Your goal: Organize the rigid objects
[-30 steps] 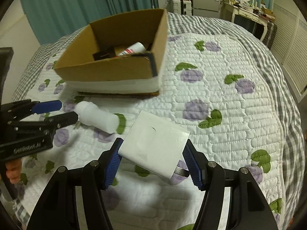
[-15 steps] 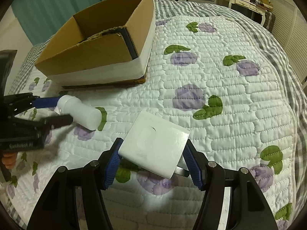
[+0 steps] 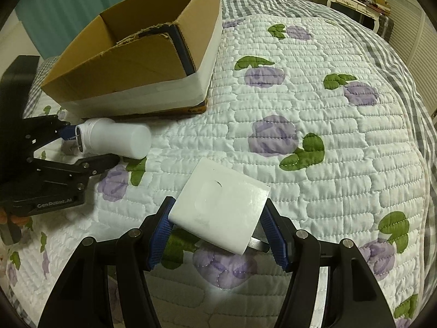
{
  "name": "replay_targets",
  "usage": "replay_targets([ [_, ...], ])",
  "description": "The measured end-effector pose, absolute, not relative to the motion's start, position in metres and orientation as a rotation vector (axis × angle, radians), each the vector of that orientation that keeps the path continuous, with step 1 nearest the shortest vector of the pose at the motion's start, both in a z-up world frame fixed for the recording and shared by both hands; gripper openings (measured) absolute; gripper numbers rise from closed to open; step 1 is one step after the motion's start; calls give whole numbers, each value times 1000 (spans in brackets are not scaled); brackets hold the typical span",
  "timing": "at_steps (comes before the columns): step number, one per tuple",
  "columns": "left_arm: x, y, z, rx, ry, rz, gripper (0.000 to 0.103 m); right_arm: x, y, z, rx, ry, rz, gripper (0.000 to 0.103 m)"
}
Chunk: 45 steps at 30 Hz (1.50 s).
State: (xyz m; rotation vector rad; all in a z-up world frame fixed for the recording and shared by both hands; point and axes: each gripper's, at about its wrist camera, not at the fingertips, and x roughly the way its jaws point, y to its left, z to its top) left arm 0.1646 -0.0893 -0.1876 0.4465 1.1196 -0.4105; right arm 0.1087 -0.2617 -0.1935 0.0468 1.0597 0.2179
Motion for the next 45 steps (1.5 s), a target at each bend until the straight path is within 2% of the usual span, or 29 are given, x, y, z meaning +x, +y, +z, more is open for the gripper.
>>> replay_targets([
  [5,153,-79,-177,404,1101,-383,50,108,-259,-190,44,1053,228,62],
  [7,147,-73,-169,379,1093,-373,45,105,-259,-186,40,1044,232,62],
  [8,142,-67,-164,357,1097,-372,12,104,-257,-181,37,1037,233,62],
  [9,141,-64,-163,333,1120,-380,7,103,-256,-177,34,1031,235,62],
  [14,129,-52,-152,286,1122,-383,6,101,-250,-154,22,990,239,62],
  [19,125,-58,-132,339,1079,-384,9,96,-244,-138,11,963,244,62],
  [20,124,-60,-129,367,1071,-365,18,95,-246,-136,17,960,241,62],
  [21,125,-64,-127,377,1068,-358,37,93,-247,-135,21,958,239,62],
  [23,125,-64,-120,394,1043,-353,56,91,-251,-134,26,956,231,62],
  [27,134,-82,-114,444,1017,-408,56,95,-260,-135,38,954,219,62],
  [33,154,-117,-152,560,1043,-467,56,101,-270,-147,52,971,209,62],
  [40,161,-122,-180,609,1085,-477,58,113,-282,-164,70,1010,186,62],
  [42,161,-118,-178,590,1095,-475,52,115,-283,-167,75,1016,185,62],
  [45,158,-112,-169,558,1097,-458,49,114,-278,-165,72,1016,193,62],
])
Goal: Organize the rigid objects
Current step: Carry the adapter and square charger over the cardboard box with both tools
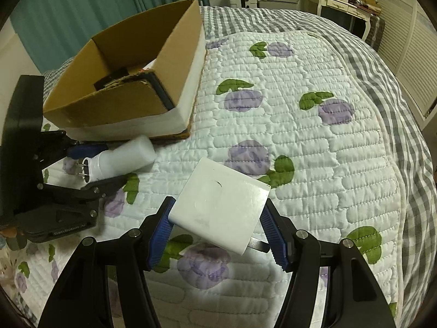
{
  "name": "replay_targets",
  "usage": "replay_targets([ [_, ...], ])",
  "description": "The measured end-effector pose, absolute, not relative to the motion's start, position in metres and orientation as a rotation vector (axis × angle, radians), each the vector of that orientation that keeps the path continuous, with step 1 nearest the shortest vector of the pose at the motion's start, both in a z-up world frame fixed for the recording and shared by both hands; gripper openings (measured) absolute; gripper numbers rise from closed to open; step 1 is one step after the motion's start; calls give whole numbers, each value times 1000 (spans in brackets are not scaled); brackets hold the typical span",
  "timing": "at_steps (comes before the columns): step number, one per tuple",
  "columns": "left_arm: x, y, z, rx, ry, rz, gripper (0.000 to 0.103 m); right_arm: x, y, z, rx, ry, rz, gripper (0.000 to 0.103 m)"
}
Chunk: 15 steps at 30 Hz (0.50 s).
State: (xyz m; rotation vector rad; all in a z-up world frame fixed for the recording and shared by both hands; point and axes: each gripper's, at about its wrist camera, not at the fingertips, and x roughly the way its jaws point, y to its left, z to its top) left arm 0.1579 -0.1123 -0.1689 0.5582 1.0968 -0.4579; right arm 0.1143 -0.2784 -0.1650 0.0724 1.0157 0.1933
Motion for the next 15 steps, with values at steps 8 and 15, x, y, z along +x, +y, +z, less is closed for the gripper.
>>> replay_targets([
  [8,135,-97,-110,432,1040,-382,49,100,-262,-124,47,949,214,62],
  [15,121,-89,-34,347,937,-337,49,84,-244,-60,-1,836,236,62],
])
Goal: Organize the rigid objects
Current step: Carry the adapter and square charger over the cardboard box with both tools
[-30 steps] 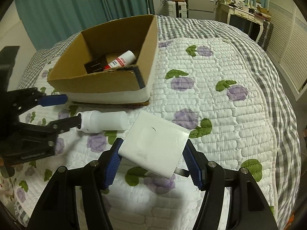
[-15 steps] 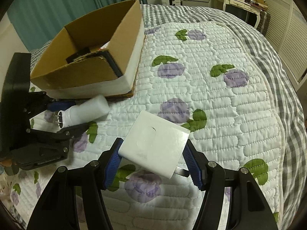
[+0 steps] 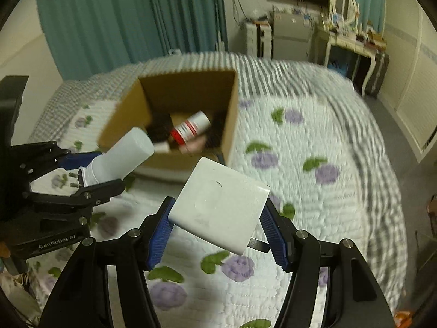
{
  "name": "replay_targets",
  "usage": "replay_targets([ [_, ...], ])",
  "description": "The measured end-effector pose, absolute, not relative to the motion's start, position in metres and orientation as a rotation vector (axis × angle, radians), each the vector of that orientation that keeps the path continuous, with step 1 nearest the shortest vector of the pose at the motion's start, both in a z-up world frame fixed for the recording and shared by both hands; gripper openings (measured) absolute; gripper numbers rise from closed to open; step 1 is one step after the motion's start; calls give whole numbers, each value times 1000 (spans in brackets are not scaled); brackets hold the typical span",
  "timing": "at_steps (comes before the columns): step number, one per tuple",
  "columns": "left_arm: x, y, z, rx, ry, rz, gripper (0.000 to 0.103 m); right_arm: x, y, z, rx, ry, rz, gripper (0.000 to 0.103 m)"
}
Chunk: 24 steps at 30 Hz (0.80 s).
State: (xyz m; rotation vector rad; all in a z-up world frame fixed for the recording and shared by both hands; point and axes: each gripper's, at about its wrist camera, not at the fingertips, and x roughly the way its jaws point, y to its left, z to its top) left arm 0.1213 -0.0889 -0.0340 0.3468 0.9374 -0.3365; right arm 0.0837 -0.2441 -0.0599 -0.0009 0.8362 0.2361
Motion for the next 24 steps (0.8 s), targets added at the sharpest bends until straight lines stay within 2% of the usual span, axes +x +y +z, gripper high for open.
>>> replay_targets([
  [5,131,-71,10,300,871,-266,49,86,-226,-12,-39,754,256,62],
  [12,164,-45,33,208,813,-179,49,111,-201,34,-57,675,301,62],
  [18,197,-39,10,167,837,-155,49,157,-175,36,-66,658,350,62],
  [24,229,-37,-34,126,909,-148,49,214,-159,2,-60,718,356,62],
])
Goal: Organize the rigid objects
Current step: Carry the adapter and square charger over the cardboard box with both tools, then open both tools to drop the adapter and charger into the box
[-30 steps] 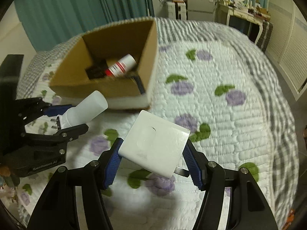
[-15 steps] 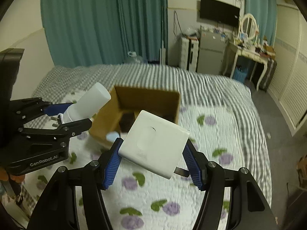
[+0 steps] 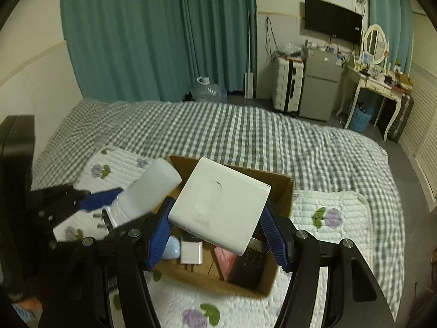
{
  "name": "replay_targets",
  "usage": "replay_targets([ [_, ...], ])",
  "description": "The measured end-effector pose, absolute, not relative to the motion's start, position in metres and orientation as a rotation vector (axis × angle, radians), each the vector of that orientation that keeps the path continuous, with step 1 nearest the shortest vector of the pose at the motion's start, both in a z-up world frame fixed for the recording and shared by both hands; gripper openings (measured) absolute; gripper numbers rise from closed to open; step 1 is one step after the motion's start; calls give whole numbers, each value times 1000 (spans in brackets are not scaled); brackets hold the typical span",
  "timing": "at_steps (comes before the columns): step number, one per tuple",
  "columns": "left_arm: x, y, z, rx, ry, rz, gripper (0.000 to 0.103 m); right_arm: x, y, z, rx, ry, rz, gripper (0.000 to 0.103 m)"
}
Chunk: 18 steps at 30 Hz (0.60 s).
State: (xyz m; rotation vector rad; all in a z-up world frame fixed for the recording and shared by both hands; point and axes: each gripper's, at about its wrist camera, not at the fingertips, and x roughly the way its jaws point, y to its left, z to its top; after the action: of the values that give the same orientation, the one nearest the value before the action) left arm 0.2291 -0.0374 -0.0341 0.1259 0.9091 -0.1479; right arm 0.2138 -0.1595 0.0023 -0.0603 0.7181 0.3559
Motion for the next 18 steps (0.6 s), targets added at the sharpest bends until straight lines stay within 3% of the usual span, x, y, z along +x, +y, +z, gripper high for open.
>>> replay_targets([
  [14,260,-43,-81,132,977,-158,51,282,-166,-70,2,852,320,64],
  [16,260,-42,-79,123,984,-149,52,281,-170,-64,26,823,309,89],
  [18,258,-41,-73,123,995,-133,55,275,-174,-51,43,792,299,92],
])
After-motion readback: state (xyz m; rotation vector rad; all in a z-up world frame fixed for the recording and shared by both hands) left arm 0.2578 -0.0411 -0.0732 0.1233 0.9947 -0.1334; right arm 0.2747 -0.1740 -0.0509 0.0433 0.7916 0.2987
